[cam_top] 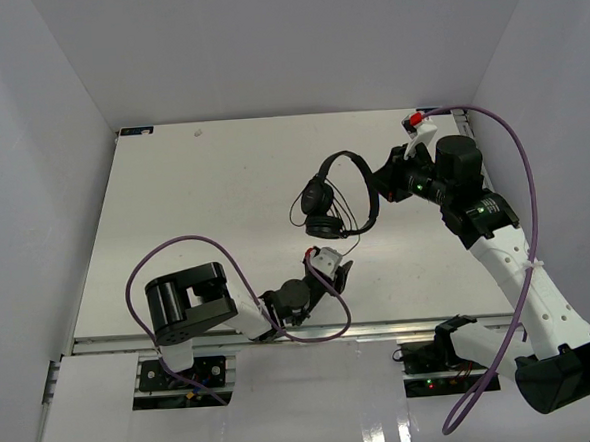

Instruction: Wrap the headphones

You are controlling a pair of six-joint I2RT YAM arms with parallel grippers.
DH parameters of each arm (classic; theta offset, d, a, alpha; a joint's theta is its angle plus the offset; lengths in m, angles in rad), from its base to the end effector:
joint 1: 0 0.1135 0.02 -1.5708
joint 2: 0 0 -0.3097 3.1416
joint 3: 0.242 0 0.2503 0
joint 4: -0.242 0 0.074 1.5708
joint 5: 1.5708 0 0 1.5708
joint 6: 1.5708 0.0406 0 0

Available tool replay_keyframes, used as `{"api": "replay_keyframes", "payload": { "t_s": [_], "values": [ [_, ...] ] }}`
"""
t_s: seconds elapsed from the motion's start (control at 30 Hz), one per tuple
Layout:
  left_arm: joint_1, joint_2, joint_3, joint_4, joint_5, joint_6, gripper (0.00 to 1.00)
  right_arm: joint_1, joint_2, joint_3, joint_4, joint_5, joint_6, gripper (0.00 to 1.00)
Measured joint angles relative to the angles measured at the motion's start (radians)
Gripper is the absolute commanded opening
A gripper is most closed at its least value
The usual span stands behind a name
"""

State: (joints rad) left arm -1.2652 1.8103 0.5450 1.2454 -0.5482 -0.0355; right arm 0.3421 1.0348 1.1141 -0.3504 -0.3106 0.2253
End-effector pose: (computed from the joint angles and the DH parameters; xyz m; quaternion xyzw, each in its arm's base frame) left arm 0.1202 -0.3106 0.1985 0.2418 0.6708 -0.2542 0.6534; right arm 0.1917 0.0814 0.4286 -0.1393 0.7798 0.2856 0.5394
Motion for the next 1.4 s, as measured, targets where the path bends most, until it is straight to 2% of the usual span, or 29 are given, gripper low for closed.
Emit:
{"api": "replay_keyframes", "payload": {
  "t_s": [0.4, 0.53, 0.8, 0.97, 1.17, 1.4],
  "values": [
    [0.001, 0.003, 0.009, 0.03, -0.002, -0.002, 0.56, -0.002, 0.0, 0.0, 0.0, -0.007, 0.0, 0.08],
    [0.001, 0.003, 0.006, 0.052, 0.018, -0.01, 0.61, -0.002, 0.0, 0.0, 0.0, -0.007, 0.0, 0.08],
    [0.003, 0.014, -0.201, 0.083, 0.18, -0.05, 0.69, -0.002, 0.001, 0.0, 0.0, -0.009, 0.001, 0.08],
    [0.003, 0.037, -0.27, 0.074, 0.234, -0.06, 0.71, -0.002, 0.01, 0.0, 0.0, -0.013, 0.001, 0.08],
    [0.011, 0.052, -0.262, 0.073, 0.259, -0.056, 0.71, -0.002, 0.012, 0.0, 0.0, -0.024, 0.001, 0.08],
    [0.035, 0.074, -0.182, 0.074, 0.327, -0.057, 0.71, -0.002, 0.012, 0.0, 0.0, -0.034, 0.0, 0.08]
  ]
}}
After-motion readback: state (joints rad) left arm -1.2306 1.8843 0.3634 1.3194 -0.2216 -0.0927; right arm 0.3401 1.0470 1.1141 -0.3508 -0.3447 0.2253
